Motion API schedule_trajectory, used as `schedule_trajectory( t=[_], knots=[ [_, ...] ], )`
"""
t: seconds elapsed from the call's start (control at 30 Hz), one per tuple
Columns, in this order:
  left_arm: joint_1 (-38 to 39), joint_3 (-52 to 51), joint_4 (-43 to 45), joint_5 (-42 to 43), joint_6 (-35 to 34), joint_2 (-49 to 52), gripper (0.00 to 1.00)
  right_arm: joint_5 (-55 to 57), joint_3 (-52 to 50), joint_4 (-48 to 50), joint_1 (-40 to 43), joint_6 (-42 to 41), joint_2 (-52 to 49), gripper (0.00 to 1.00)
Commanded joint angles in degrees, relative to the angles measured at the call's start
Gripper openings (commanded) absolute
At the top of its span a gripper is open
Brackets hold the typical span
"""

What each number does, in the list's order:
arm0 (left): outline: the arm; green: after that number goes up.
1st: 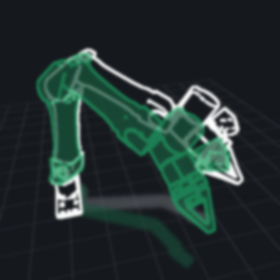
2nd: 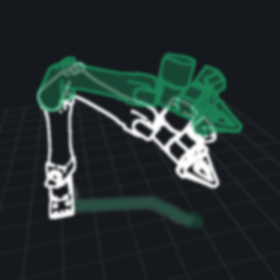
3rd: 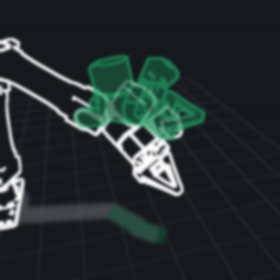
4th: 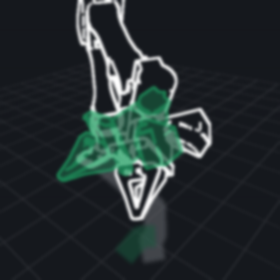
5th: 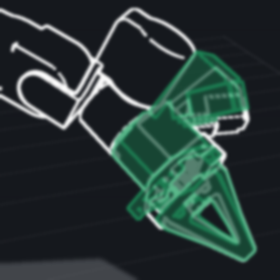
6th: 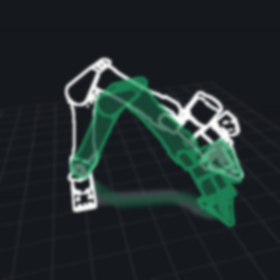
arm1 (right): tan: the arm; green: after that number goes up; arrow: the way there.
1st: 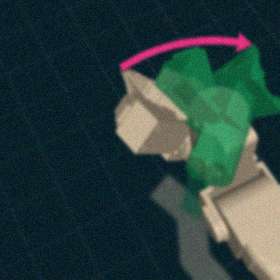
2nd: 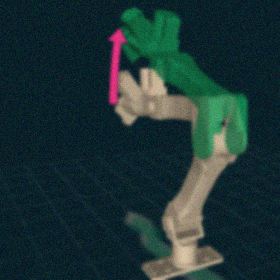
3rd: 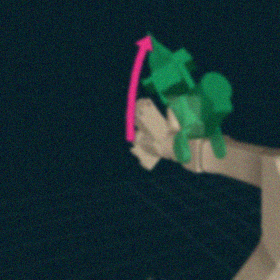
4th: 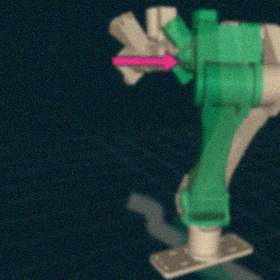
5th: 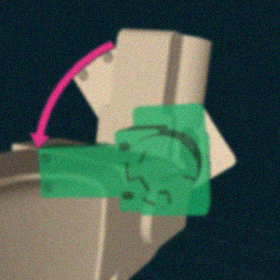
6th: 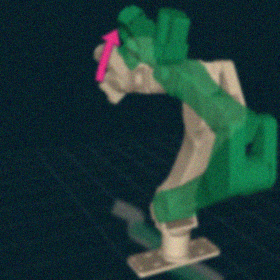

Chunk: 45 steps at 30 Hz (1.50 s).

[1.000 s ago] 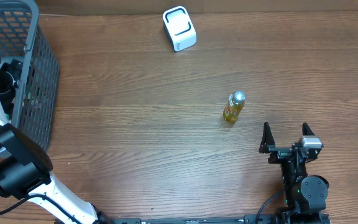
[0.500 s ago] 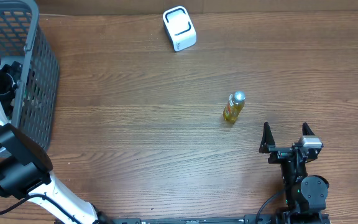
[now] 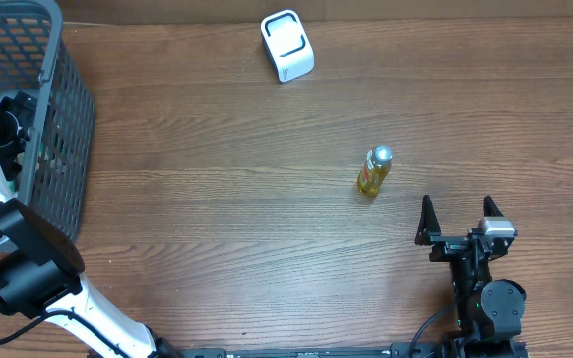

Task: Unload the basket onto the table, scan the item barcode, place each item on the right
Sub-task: 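Grasp the green-lidded jar in the basket with the left gripper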

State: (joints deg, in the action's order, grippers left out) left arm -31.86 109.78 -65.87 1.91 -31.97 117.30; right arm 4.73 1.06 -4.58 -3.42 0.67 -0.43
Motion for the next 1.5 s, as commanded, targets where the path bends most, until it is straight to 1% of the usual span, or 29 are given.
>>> schedule_trajectory(
  t=[0.0,0.37,0.6,0.7,0.83,0.93,1.03,1.13,1.27,1.33,1.4,1.43,1.47],
  knots=[
    [0.5,-0.6,1.3,0.8,-1.5,-0.4,1.00,0.3,-0.6,0.2,-0.2,0.3,0.3,1.00],
    [1.0,-5.9,6.1,0.4,-2.4,-0.4,1.00,0.3,-0.6,0.2,-0.2,0.3,0.3,1.00],
    [1.1,-6.7,6.0,-3.3,-2.3,-0.4,1.00,0.3,-0.6,0.2,-0.2,0.3,0.3,1.00],
    [1.1,-6.7,5.9,-3.5,-2.3,-0.4,1.00,0.3,-0.6,0.2,-0.2,0.3,0.3,1.00],
    [1.1,-6.7,5.9,-3.4,-2.3,-0.4,0.96,0.3,-0.6,0.2,-0.2,0.3,0.3,1.00],
    [1.1,-6.7,5.7,-3.4,-2.3,-0.4,0.95,0.3,-0.6,0.2,-0.2,0.3,0.3,1.00],
    [1.1,-6.8,5.7,-3.5,-2.3,-0.4,0.96,0.3,-0.6,0.2,-0.2,0.3,0.3,1.00],
    [1.1,-8.0,6.0,-4.1,-2.3,-0.3,0.99,0.3,-0.6,0.2,-0.2,0.3,0.3,1.00],
    [1.1,-11.8,9.3,-4.0,-2.3,-0.3,1.00,0.3,-0.6,0.2,-0.2,0.3,0.3,1.00],
    [1.1,-13.5,10.9,-3.8,-2.3,-0.3,0.96,0.3,-0.6,0.2,-0.2,0.3,0.3,1.00],
    [1.1,-14.8,12.0,-3.8,-2.3,-0.3,0.91,0.3,-0.6,0.2,-0.2,0.3,0.3,1.00],
    [1.1,-14.9,12.0,-3.8,-2.3,-0.3,0.76,0.3,-0.6,0.2,-0.2,0.3,0.3,1.00],
    [1.1,-14.9,12.0,-3.8,-2.3,-0.3,0.70,0.3,-0.6,0.2,-0.2,0.3,0.3,1.00]
  ],
)
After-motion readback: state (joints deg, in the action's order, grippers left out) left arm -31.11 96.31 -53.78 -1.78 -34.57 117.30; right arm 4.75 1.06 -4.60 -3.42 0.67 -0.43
